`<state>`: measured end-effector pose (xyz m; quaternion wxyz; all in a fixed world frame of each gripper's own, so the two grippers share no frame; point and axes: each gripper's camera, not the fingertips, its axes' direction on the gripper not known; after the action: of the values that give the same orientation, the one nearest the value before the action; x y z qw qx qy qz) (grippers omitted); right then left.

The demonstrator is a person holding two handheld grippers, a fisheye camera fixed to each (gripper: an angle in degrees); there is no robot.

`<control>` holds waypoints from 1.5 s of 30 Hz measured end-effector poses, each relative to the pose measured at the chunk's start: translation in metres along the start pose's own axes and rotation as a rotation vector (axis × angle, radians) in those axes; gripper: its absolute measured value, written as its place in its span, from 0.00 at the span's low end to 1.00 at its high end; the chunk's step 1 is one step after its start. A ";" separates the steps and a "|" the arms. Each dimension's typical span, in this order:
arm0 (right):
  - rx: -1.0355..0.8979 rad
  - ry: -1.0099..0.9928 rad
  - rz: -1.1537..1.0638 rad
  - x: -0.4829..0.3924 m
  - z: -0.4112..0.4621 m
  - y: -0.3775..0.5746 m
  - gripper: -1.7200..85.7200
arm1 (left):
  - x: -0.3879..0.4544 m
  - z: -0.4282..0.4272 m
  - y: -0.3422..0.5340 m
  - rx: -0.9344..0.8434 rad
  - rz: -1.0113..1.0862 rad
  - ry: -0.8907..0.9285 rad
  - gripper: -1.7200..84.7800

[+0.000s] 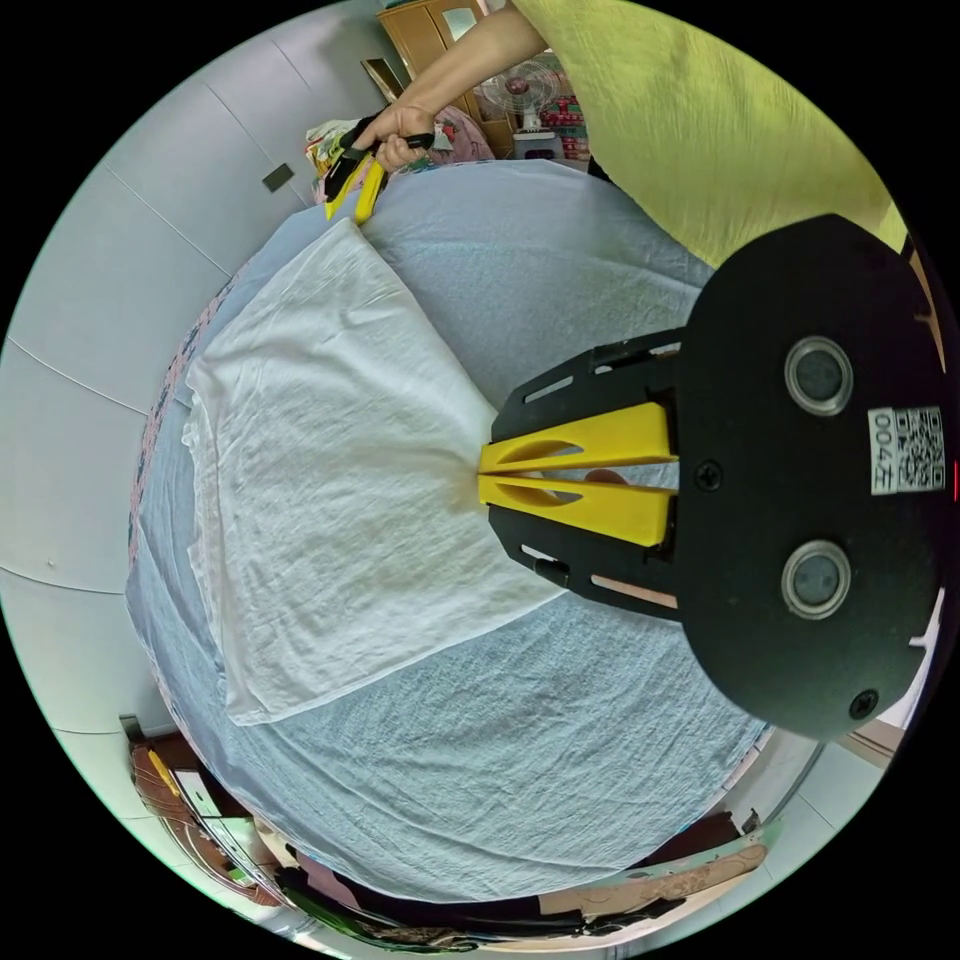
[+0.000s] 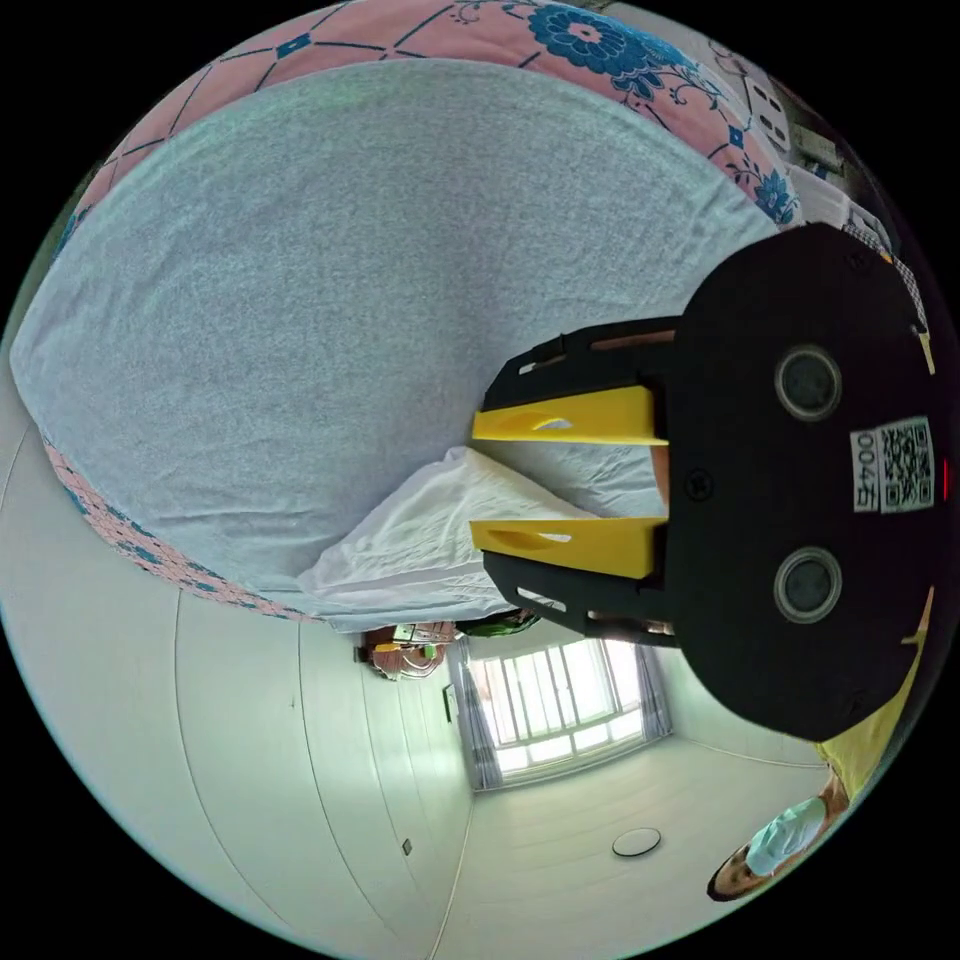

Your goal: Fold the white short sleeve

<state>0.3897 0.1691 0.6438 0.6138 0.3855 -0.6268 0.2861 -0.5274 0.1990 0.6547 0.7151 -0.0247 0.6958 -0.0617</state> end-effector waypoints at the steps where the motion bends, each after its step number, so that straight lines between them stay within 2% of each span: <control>1: 0.004 0.006 -0.001 -0.001 0.006 0.000 0.14 | -0.002 0.002 -0.001 0.000 0.000 0.005 0.02; 4: 0.019 0.067 -0.025 -0.010 0.015 0.000 0.08 | -0.005 0.005 -0.005 0.000 0.015 0.005 0.02; 6: 0.058 0.157 -0.125 -0.032 0.012 0.006 0.04 | -0.006 0.008 -0.008 -0.004 0.028 -0.002 0.02; 8: 0.052 0.371 -0.292 -0.064 0.023 0.014 0.03 | -0.007 0.012 -0.011 -0.003 0.032 -0.003 0.02; 11: -0.027 0.568 -0.380 -0.067 0.072 0.016 0.03 | -0.010 0.017 -0.012 0.019 0.026 0.003 0.02; 17: -0.008 0.528 -0.304 -0.058 0.081 0.025 0.11 | -0.021 0.028 -0.020 0.030 -0.028 0.069 0.03; 21: -0.006 0.687 -0.515 -0.104 0.105 0.063 0.11 | -0.022 0.018 -0.036 0.029 -0.004 0.161 0.05; 23: -0.105 0.732 -0.675 -0.131 0.159 0.089 0.09 | -0.024 -0.010 -0.055 0.137 0.058 0.066 0.05; 26: -0.251 0.844 -0.803 -0.138 0.237 0.110 0.09 | -0.043 -0.033 -0.095 0.238 0.135 -0.091 0.07; 29: -0.373 0.937 -0.821 -0.121 0.295 0.118 0.08 | -0.066 -0.033 -0.144 0.262 0.227 -0.199 0.09; 35: -0.350 1.048 -0.894 -0.116 0.340 0.141 0.08 | -0.087 0.020 -0.227 0.048 0.461 -0.368 0.12; 41: -0.385 1.082 -0.865 -0.112 0.367 0.139 0.08 | -0.082 0.073 -0.267 -0.110 0.657 -0.430 0.11; 45: -0.408 1.064 -0.848 -0.108 0.373 0.133 0.07 | -0.087 0.088 -0.285 -0.155 0.697 -0.419 0.12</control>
<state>0.0689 -0.0556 0.5216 0.9550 0.2816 -0.0789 0.0492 -0.4571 -0.0768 0.7779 0.8154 0.1468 0.5045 0.2431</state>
